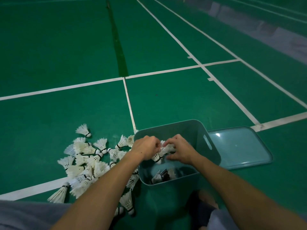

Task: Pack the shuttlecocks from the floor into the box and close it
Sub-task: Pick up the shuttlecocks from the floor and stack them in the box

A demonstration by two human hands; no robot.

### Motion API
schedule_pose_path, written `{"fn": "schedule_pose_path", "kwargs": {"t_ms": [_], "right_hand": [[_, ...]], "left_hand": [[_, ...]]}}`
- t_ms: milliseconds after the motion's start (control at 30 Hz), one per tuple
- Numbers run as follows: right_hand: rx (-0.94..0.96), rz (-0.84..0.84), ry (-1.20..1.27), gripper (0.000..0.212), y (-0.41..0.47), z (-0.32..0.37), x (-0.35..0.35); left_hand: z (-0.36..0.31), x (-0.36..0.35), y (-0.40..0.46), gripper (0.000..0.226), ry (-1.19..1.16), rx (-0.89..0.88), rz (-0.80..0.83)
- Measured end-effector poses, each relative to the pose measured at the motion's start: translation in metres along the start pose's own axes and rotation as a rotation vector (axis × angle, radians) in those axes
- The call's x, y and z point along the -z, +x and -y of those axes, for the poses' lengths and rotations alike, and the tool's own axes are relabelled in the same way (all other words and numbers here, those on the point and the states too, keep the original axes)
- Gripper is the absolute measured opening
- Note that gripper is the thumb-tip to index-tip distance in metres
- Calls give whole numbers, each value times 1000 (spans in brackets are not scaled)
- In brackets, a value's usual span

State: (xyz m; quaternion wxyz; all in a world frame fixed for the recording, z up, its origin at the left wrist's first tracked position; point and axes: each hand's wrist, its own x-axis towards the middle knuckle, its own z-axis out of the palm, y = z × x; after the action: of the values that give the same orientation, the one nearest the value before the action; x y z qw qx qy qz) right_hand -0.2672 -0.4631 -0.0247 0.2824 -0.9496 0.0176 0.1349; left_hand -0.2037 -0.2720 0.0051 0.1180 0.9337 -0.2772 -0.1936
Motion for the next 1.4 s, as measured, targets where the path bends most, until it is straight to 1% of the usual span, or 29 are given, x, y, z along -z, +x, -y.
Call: {"fn": "schedule_pose_path", "kwargs": {"t_ms": [67, 133, 167, 200, 267, 300, 367, 433, 467, 533, 600, 700, 767, 833, 967, 1033, 1100, 1167, 1233, 1333, 1400], "right_hand": [[74, -65, -126, 33, -4, 10, 0], [114, -152, -231, 30, -5, 12, 1], [109, -184, -273, 29, -3, 9, 2], [84, -203, -305, 28, -1, 4, 3], [0, -201, -359, 29, 1, -10, 5], [-43, -186, -389, 27, 1, -17, 6], [-153, -75, -376, 23, -1, -29, 5], [-267, 107, -282, 25, -3, -37, 1], [-302, 170, -250, 23, -3, -39, -1], [-341, 251, -233, 15, -2, -42, -6], [-360, 312, -238, 20, 0, -43, -13], [-389, 383, -221, 24, 8, -43, -24], [-409, 396, -194, 27, 11, -42, -30], [-421, 410, -176, 33, 12, -41, -34], [-441, 429, -133, 30, 14, -40, -39], [-438, 437, -124, 32, 14, -40, -41], [-432, 446, -123, 34, 14, -41, -41], [-446, 460, -118, 31, 12, -40, -36], [-460, 437, -107, 30, 10, -38, -28], [-458, 318, -77, 41, 11, -32, -16], [-469, 288, -24, 37, 15, -29, -9]], "left_hand": [[-3, 1, 0, 10, -39, -9, 13], [-5, 4, -1, 7, -49, -9, 14], [-5, 5, -1, 13, -41, -5, 3], [-4, 5, -2, 24, -24, -2, -11], [-1, 1, -1, 45, 26, 4, -24], [1, -3, 0, 52, 48, 12, -25], [5, -9, 3, 57, 69, 29, -15], [7, -14, 6, 53, 68, 38, 5], [8, -16, 6, 50, 66, 38, 19], [9, -20, 7, 43, 80, 25, 62], [10, -25, 8, 38, 90, 16, 84], [9, -25, 10, 34, 66, 24, 69], [8, -23, 10, 30, 43, 18, 54], [7, -22, 10, 22, 67, -2, 44], [7, -27, 6, 9, 89, -41, 17], [8, -29, 5, 7, 72, -57, -16], [9, -29, 4, 10, 43, -65, -33], [9, -28, 5, 13, 35, -71, -44], [8, -26, 5, 11, 28, -80, -25], [1, -23, 5, 8, 41, -108, 1], [-3, -22, 6, 6, 40, -117, 6]]}}
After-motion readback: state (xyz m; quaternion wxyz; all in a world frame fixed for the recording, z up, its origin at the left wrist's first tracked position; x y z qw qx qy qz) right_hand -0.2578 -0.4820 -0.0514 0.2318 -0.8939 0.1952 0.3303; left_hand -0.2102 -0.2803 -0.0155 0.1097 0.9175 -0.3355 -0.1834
